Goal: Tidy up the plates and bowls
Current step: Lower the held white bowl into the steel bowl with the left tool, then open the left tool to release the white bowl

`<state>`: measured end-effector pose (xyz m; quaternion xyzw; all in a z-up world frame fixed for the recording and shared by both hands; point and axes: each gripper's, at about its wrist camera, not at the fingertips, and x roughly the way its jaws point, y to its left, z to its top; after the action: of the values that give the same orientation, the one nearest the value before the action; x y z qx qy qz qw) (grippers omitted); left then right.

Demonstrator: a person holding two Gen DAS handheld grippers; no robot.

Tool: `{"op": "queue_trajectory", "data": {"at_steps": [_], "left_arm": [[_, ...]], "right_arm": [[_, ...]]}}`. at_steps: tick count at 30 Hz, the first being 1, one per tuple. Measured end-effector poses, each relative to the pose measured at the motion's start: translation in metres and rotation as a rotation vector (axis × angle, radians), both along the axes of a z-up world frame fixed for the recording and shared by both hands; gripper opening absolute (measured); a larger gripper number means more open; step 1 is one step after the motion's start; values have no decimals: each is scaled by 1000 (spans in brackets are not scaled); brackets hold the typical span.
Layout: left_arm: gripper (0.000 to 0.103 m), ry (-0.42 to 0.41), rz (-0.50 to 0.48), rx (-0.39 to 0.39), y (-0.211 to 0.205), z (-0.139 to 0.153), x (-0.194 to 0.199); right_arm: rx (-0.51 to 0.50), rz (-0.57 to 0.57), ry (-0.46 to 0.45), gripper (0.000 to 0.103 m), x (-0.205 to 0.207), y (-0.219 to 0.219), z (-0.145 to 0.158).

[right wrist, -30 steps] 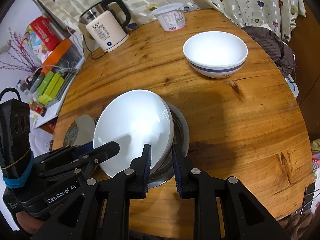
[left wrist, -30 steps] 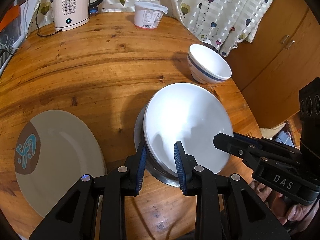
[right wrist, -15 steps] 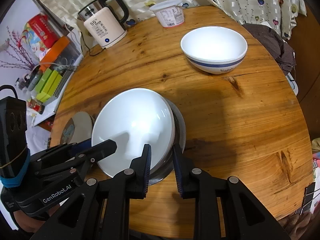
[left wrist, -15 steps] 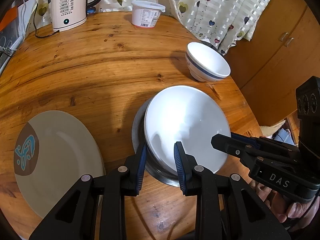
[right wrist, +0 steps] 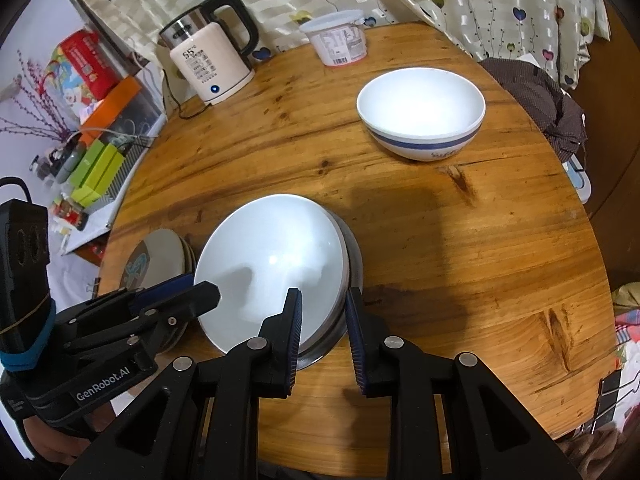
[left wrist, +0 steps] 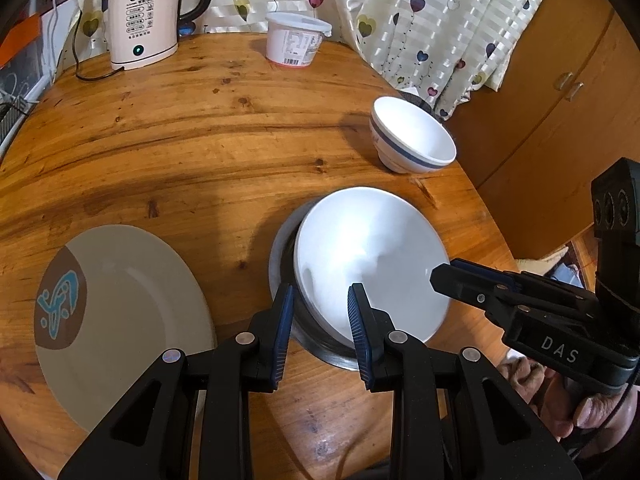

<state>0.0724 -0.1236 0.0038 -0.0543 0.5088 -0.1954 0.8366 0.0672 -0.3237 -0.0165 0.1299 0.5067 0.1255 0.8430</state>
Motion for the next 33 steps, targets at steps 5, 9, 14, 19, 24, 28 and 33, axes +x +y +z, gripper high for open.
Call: {"op": "queue_trajectory", "data": {"at_steps": [5,9,14,19,24,28,33], "left_arm": [[29,-14,8,-7,3,4,0],[29,-30,11,-14,4,9,0],[29,-51,8,-19,3,14,2],[29,-55,5,-18,2,16,6],[29,-58,-1,-19,-2,18,10],[29,-60,-10,-20,-5,20,14],[29,-66,-20,-21,-10,24,20]], "right_arm": [[-4,-3,-20,23,-2,-3,6],[-9,-3,-45,23,-2,-6,12],[-23,-2,-74,23,-2,-8,19],[-39,4,-95,27,0,-9,23],[-47,3,-110,32,2,-13,24],[-55,-2,-120,34,4,-17,26],[-66,-10,-132,34,7,-23,29]]}}
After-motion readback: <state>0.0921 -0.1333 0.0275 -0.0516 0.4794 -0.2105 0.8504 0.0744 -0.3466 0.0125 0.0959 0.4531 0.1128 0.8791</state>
